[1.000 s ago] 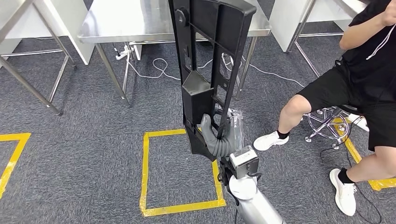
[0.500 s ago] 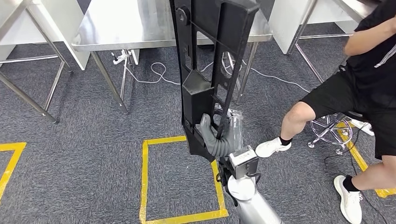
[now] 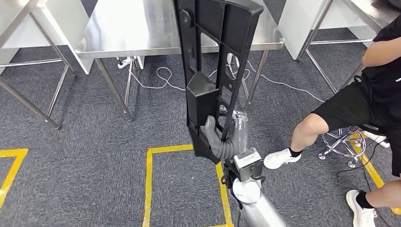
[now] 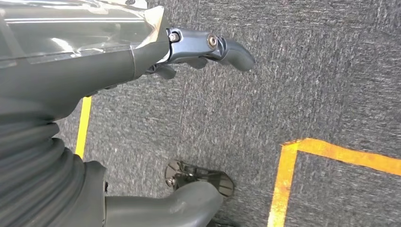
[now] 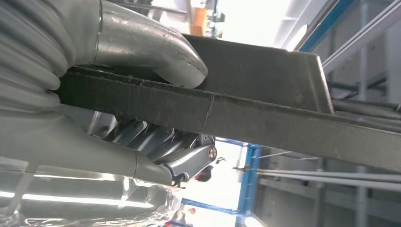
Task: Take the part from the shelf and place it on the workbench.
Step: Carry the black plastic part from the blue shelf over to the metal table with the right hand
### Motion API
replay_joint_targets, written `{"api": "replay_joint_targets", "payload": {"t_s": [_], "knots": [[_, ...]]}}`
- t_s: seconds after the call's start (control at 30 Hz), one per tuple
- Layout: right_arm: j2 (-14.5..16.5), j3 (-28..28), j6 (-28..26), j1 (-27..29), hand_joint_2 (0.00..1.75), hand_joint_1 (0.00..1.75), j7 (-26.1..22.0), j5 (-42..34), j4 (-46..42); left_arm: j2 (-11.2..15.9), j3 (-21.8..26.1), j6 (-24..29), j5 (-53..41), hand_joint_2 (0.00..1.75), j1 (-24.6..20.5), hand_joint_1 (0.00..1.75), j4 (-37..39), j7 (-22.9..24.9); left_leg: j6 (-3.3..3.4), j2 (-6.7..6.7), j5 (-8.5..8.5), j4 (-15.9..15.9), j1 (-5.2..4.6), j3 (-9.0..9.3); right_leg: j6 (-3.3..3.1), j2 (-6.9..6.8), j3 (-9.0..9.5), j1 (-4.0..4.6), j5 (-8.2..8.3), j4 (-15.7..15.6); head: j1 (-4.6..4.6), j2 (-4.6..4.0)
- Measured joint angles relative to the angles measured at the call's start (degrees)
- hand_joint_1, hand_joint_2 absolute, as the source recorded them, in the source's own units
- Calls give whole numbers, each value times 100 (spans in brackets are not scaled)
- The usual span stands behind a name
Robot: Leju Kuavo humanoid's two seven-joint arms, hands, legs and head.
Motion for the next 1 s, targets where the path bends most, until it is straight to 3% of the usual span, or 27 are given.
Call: {"api": "replay_joint_targets", "payload": {"t_s": [0.07, 0.1, 0.2, 0.23, 0.27, 0.3, 0.37, 0.43, 0.5, 0.57, 0.63, 0.7, 0.77, 0.8, 0.87, 0.93, 1.0], "knots": [[16, -12, 1, -3, 175, 175, 5, 1, -10, 2, -1, -1, -2, 175, -9, 0, -1, -2, -46, 18, 24, 321, 15, -178, -55, 13, 64, -38, -4, -30, -7, 0], [27, -17, 1, -5, 175, 175, 6, 2, -14, 2, -1, -2, -3, 175, -14, 0, -2, -3, -79, 30, 1, 635, 28, -370, -86, 17, 109, -55, -27, -46, -9, 0], [44, -23, 4, -1, 175, 175, 11, 3, -16, 0, 1, -5, -7, 175, -13, 0, -2, -4, -179, 57, -379, 1658, 72, -1100, -169, 21, 220, -49, -129, -58, -12, 0], [45, -25, 5, 2, 175, 175, 15, 3, -16, 0, 1, -5, -7, 175, -10, 0, -2, -4, -190, 61, -446, 1785, 79, -1259, -174, 28, 261, -46, -165, -58, -13, 0], [45, -27, 6, 3, 175, 175, 19, 5, -15, 0, 2, -6, -7, 175, -8, 0, -2, -4, -187, 63, -374, 1717, 83, -1318, -171, 35, 308, -44, -201, -59, -13, 0], [48, -30, 10, 3, 175, 175, 24, 8, -15, 0, 2, -7, -7, 175, -8, 0, -2, -5, -167, 64, -161, 1449, 83, -1265, -164, 43, 362, -41, -238, -60, -13, 0], [58, -33, 18, 2, 175, 175, 30, 21, -16, 4, 3, -10, -7, 175, -11, 0, -2, -7, -86, 69, 348, 652, 62, -974, -135, 50, 472, -24, -314, -66, -10, 0], [70, -36, 22, 0, 175, 175, 32, 43, -17, 7, 4, -19, -7, 175, -21, 0, -3, -13, 5, 67, 435, 186, 20, -775, -79, 56, 516, -2, -377, -87, -9, 0], [76, -38, 22, 12, 175, 175, 32, 70, -19, 8, 7, -25, -7, 175, -14, 0, -4, -22, 94, 54, 374, 86, -8, -711, 11, 60, 545, 32, -361, -45, -8, 1], [77, -42, 23, 27, 175, 175, 29, 93, -23, -1, 13, -25, -8, 175, 3, 0, -3, -34, 163, 52, 460, 3, 11, -562, 80, 58, 549, 62, -390, 105, -3, 1], [75, -48, 27, 22, 175, 175, 27, 102, -28, -7, 20, -23, -9, 175, -4, 0, -4, -44, 194, 52, 468, -24, 30, -443, 93, 54, 295, 60, -557, 566, 7, 0], [73, -51, 32, 41, 175, 175, 27, 103, -27, -4, 26, -23, -14, 175, -14, 0, -4, -49, 213, 42, 434, -22, 22, -422, 84, 53, -171, 52, -787, 1236, 17, 0], [63, -55, 35, 79, 175, 175, 28, 103, -24, -7, 31, -23, -17, 175, -7, 0, -3, -50, 215, 27, 378, -20, 11, -383, 88, 53, -460, 51, -884, 1439, 20, 0], [58, -56, 35, 88, 175, 175, 28, 103, -22, -11, 35, -23, -20, 175, -2, 0, -2, -50, 210, 18, 344, -20, 3, -345, 115, 52, -443, 51, -775, 1238, 21, 0], [52, -57, 35, 89, 175, 175, 28, 104, -20, -18, 43, -26, -27, 175, 1, 0, -2, -51, 188, 2, 268, -19, -12, -240, 169, 46, -208, 57, -327, 500, 19, 0], [52, -59, 36, 82, 175, 175, 28, 105, -21, -19, 48, -34, -36, 175, -8, 0, -3, -55, 134, -12, 186, -24, -23, -176, 89, 33, -10, 78, -84, 3, 16, 1], [54, -61, 35, 80, 175, 175, 28, 106, -28, -17, 49, -40, -45, 175, -13, 0, -4, -59, 66, -12, 163, 25, -25, -153, -60, 35, 44, 83, -75, -91, 14, 2]]}}
